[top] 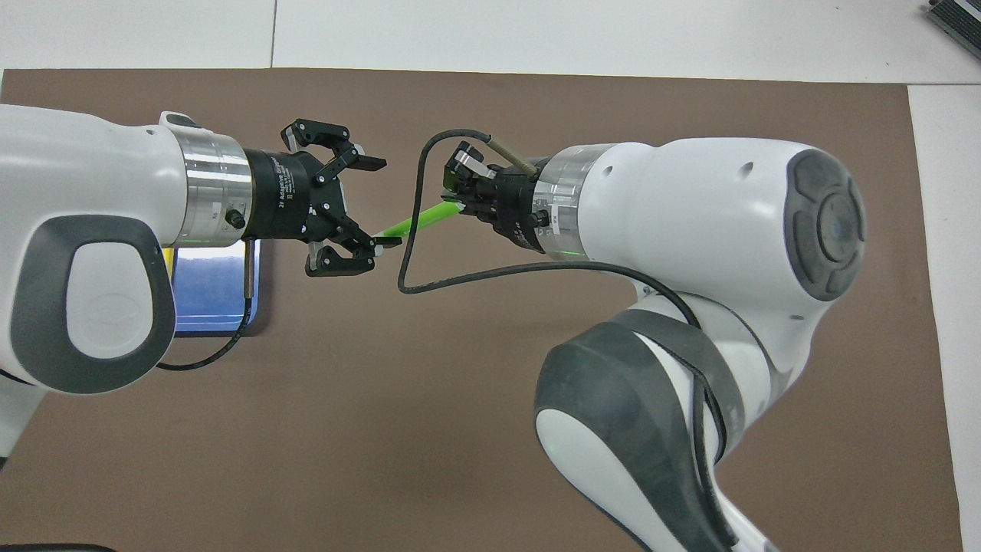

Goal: Right arm passes pens to left for tray arrangement
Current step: 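Close the left gripper on the green pen and open the right gripper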

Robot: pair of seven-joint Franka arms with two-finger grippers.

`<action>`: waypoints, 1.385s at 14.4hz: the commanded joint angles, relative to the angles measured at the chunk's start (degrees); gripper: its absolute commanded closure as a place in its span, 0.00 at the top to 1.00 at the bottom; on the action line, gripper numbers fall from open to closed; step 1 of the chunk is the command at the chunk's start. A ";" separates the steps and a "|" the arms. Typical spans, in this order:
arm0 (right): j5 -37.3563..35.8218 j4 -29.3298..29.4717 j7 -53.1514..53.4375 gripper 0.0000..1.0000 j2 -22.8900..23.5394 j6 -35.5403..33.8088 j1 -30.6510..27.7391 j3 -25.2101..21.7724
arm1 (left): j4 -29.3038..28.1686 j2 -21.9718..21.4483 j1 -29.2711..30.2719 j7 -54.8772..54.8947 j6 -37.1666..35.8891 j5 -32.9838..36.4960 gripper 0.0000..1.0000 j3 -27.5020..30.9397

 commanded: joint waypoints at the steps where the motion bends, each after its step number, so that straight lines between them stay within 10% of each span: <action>1: 0.19 -1.54 -1.31 0.00 -0.91 1.60 -0.78 0.32 | -3.13 -3.05 -1.08 0.18 1.14 0.16 0.84 0.54; 4: 0.19 -1.54 -1.31 0.00 -0.91 1.60 -0.78 0.32 | -2.95 -3.05 -1.08 0.18 0.43 0.07 0.67 0.54; 7: 0.19 -1.54 -1.31 0.00 -0.91 1.60 -0.87 0.32 | -2.34 -2.88 -1.08 0.18 -0.35 0.07 0.00 0.63; 16: 0.37 -1.54 -1.22 0.00 -0.91 1.34 -1.04 0.32 | -3.74 -3.93 -0.20 5.27 -2.29 0.16 0.00 0.80; 17: 0.37 -1.54 -1.22 0.13 -0.82 0.99 -1.22 0.32 | -4.44 -4.28 -0.20 6.76 -2.29 0.16 0.00 0.89; 19: 0.37 -1.54 -1.31 0.98 -0.91 0.37 -1.48 0.32 | -7.24 -6.29 0.50 11.84 -2.12 0.16 0.00 1.33; 20: 0.37 -1.45 -2.01 1.00 -0.91 0.20 -1.57 0.32 | -9.43 -7.70 1.55 17.09 -2.12 0.08 0.00 1.33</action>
